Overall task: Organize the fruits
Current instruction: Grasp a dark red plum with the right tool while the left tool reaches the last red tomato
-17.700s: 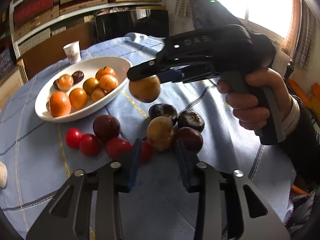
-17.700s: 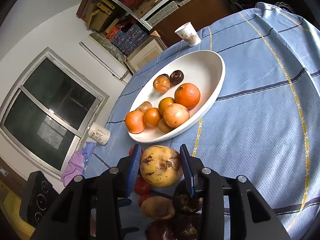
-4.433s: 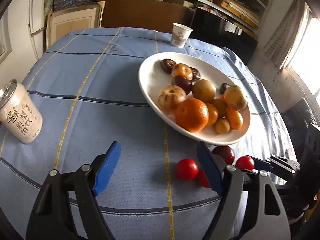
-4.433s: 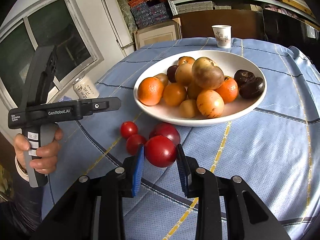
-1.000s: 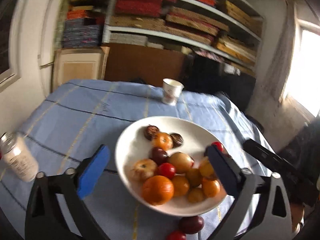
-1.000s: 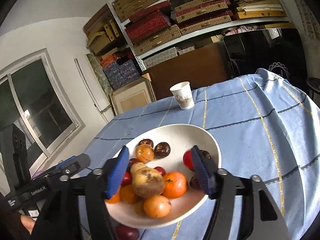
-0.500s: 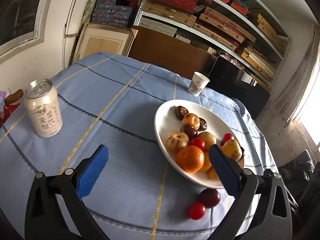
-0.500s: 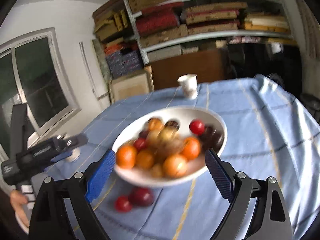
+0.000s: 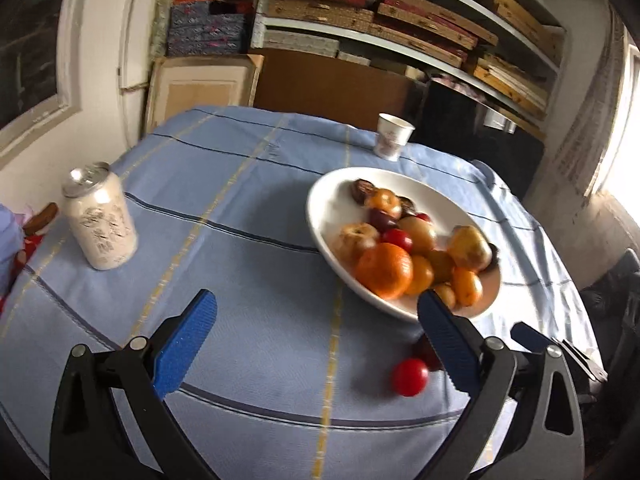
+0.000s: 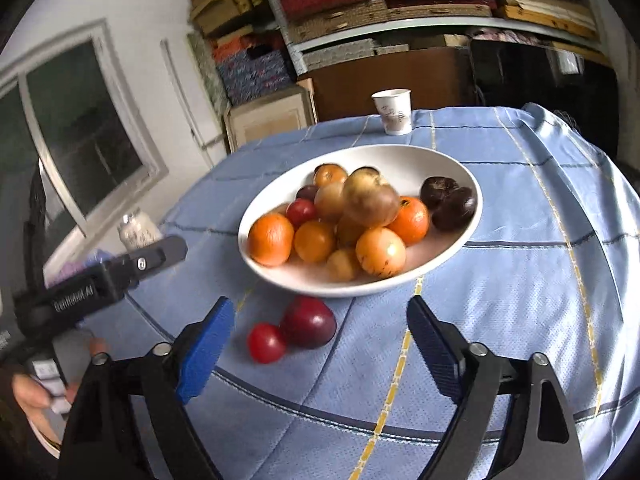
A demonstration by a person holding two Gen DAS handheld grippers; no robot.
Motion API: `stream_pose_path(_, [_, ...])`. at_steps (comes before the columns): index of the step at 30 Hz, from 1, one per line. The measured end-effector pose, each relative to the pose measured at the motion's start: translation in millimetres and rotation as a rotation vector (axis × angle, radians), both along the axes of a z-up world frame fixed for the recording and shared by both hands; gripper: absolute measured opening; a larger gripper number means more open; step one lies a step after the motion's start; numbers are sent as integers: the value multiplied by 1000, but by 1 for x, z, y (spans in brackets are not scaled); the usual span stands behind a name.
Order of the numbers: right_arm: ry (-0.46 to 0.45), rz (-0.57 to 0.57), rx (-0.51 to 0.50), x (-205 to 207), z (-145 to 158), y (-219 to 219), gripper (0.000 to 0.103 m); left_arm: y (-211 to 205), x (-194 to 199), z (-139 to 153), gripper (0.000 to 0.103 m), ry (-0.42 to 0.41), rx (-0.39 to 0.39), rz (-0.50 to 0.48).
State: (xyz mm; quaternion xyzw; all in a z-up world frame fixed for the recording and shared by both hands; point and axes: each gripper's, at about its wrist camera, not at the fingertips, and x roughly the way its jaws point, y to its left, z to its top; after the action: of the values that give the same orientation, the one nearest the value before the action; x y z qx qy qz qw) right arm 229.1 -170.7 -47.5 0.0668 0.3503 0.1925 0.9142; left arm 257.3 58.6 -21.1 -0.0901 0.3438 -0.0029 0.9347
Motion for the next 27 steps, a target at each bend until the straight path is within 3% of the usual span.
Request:
stream_pose_path(4, [27, 4, 14, 2, -5, 2, 75, 23, -1, 2, 98, 3, -66, 72])
stream_pose_path(7, [68, 3, 66, 7, -9, -2, 62, 37, 0, -1, 98, 23, -122, 109])
stream_pose_path(12, [120, -10, 97, 18, -20, 2, 47, 40, -3, 3, 98, 12, -120, 126])
stream_pose_path(17, [182, -33, 163, 27, -30, 3, 45, 31, -4, 6, 98, 13, -103, 97])
stream_pose_path(27, [248, -79, 195, 38, -43, 9, 45, 27, -4, 3, 98, 25, -101, 87])
